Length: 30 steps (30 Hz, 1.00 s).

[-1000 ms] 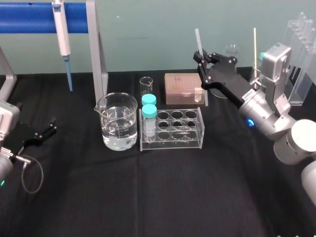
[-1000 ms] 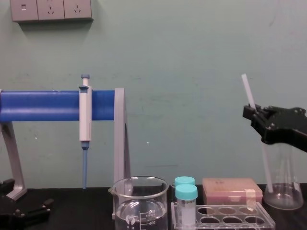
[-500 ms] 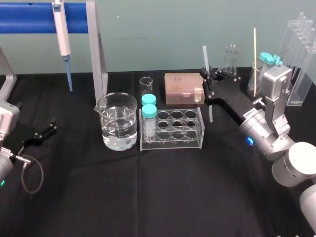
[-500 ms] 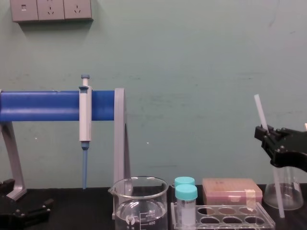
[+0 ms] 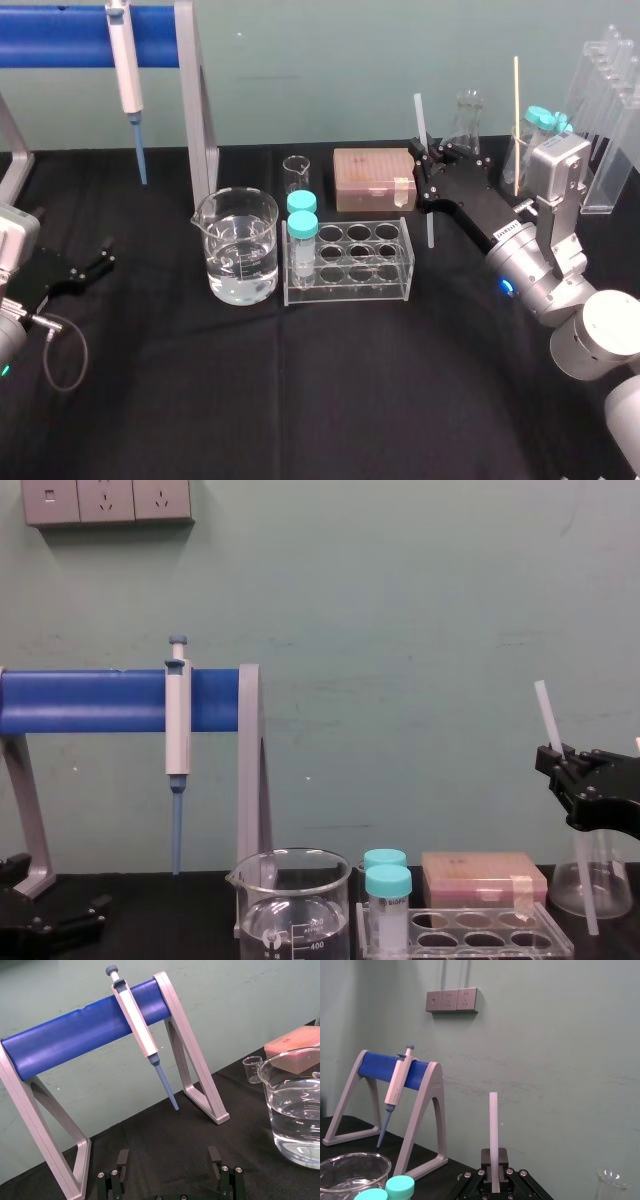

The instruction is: Pick up the stirring rod with one hand, then place it down.

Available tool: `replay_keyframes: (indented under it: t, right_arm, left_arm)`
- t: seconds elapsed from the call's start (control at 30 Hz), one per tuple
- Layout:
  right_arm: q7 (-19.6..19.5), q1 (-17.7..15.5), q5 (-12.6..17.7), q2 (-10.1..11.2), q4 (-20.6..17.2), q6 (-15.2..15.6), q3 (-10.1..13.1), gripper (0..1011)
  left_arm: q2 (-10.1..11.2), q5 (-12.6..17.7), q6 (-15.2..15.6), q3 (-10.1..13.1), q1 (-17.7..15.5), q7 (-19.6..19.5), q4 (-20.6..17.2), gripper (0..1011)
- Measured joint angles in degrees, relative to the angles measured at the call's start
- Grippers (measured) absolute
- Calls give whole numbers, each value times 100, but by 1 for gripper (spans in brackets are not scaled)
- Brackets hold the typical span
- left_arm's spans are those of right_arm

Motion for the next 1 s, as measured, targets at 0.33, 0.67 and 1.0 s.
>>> replay_keyframes:
  t: [0.33,0.67,1.0]
  right_arm:
    - [9,5,9,7,5,0,-15,75]
    - [19,8,21,11,10,-3,-21,75]
    - [25,10,27,14,11,-4,-25,75]
  left_arm:
    - [0,0,0,0,0,0,0,1000]
    - [0,0,0,0,0,0,0,1000]
    - [0,0,0,0,0,0,0,1000]
